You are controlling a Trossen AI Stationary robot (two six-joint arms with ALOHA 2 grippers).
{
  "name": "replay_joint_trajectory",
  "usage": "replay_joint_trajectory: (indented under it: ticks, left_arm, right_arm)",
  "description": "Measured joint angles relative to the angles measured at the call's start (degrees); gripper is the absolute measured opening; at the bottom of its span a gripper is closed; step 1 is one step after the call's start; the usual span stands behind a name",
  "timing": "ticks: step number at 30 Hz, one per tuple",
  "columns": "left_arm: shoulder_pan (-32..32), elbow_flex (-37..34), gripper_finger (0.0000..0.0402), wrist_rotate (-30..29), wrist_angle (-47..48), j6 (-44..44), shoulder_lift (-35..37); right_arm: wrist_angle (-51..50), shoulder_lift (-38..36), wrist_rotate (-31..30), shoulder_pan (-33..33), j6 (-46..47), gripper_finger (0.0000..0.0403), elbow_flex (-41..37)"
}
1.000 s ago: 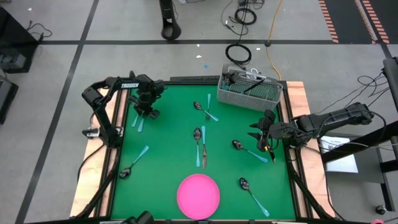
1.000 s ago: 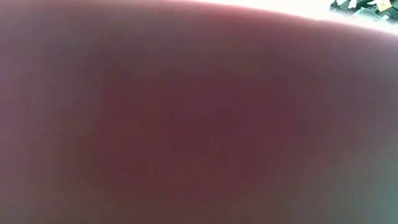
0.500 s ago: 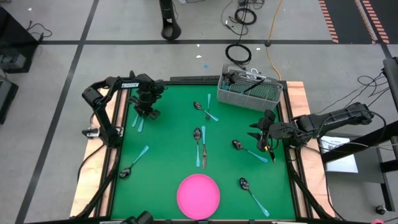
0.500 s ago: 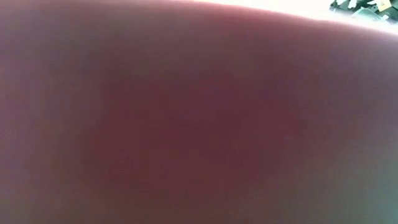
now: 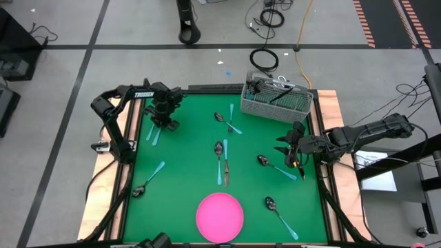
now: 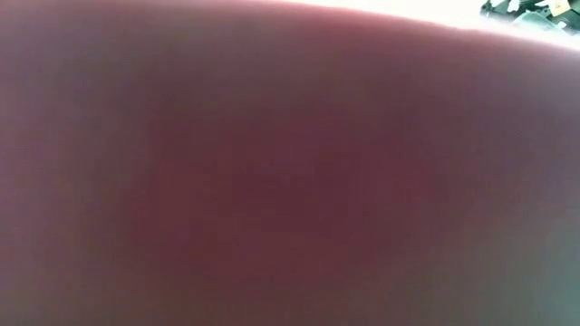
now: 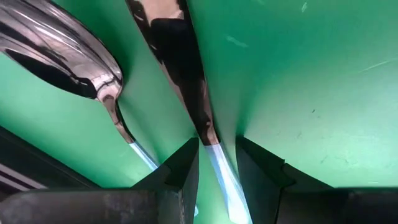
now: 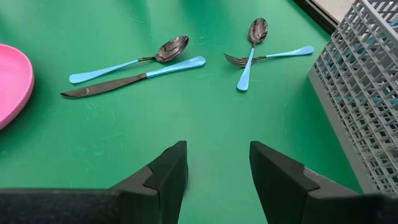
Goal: Sort silverware
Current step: Put the blue knife into the utensil holder
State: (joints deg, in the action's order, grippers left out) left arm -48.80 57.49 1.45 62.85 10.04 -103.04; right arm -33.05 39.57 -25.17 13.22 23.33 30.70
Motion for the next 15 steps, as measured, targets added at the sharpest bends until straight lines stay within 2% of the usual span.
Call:
replay_joint_trajectory:
  ticks: [9, 15]
  left_arm:
    - [0.1, -1.3, 0.0106, -0.1, -1.7, -0.3, -1.8]
    - [0.1, -1.4, 0.0056, 0.0, -1.9, -1.4, -1.9]
  right_arm:
    - [0.0, 0.0, 0.1, 0.0, 0.0, 0.0164, 0.0]
    - [0.3, 0.0, 0.1, 0.0, 0.2, 0.0164, 0.0]
